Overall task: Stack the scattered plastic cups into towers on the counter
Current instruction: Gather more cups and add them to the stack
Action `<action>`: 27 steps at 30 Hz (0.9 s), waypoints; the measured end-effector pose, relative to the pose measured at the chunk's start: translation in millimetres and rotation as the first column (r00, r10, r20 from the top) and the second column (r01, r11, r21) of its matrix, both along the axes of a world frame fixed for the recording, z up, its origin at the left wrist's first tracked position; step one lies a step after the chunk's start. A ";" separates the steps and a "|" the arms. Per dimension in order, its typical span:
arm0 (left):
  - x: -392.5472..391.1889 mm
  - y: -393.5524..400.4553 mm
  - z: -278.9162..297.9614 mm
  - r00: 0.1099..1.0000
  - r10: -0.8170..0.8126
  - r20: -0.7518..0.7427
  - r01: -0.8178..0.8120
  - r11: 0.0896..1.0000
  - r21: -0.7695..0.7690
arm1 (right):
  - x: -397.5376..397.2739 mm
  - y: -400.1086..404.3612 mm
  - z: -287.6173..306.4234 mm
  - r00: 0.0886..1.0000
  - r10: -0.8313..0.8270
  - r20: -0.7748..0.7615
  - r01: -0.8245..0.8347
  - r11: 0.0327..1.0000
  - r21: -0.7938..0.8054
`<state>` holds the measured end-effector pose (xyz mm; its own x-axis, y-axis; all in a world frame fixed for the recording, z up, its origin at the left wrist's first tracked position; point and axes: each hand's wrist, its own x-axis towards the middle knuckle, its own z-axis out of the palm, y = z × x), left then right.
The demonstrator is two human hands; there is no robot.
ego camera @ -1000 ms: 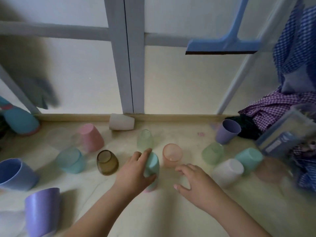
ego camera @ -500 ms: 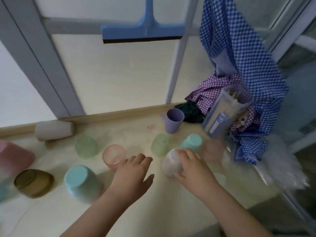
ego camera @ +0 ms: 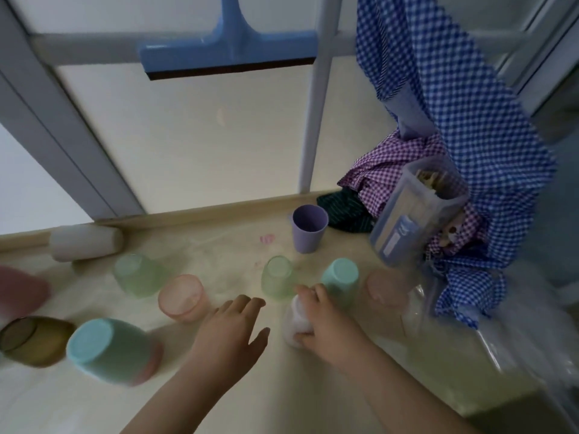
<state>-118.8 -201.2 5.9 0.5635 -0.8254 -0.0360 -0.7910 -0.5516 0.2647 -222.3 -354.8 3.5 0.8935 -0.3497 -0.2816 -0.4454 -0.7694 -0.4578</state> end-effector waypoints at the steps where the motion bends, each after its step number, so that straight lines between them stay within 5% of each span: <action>1: -1.6 -7.7 3.3 1.000 -0.007 -0.006 0.007 1.000 -0.005 | -6.4 -4.7 5.9 1.000 -0.009 0.020 0.009 1.000 0.009; 8: -21.8 -90.5 19.3 0.992 -0.117 -0.049 0.110 0.984 -0.139 | -70.1 -48.9 47.0 0.992 -0.096 0.087 0.097 0.995 -0.002; 19: -19.5 -160.0 -23.3 0.982 -0.123 -0.147 0.132 0.990 0.053 | -119.7 -71.2 41.3 0.977 -0.189 0.097 0.186 0.982 0.038; 27: -15.2 -109.6 23.3 0.983 -0.004 -0.184 -0.032 0.980 -0.196 | -77.8 -57.1 56.6 0.991 -0.062 0.121 0.059 0.998 0.024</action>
<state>-134.0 -310.9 29.1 0.5739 -0.8186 0.0230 -0.7115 -0.4845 0.5089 -300.1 -411.9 60.1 0.8989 -0.3993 -0.1802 -0.4310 -0.7326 -0.5269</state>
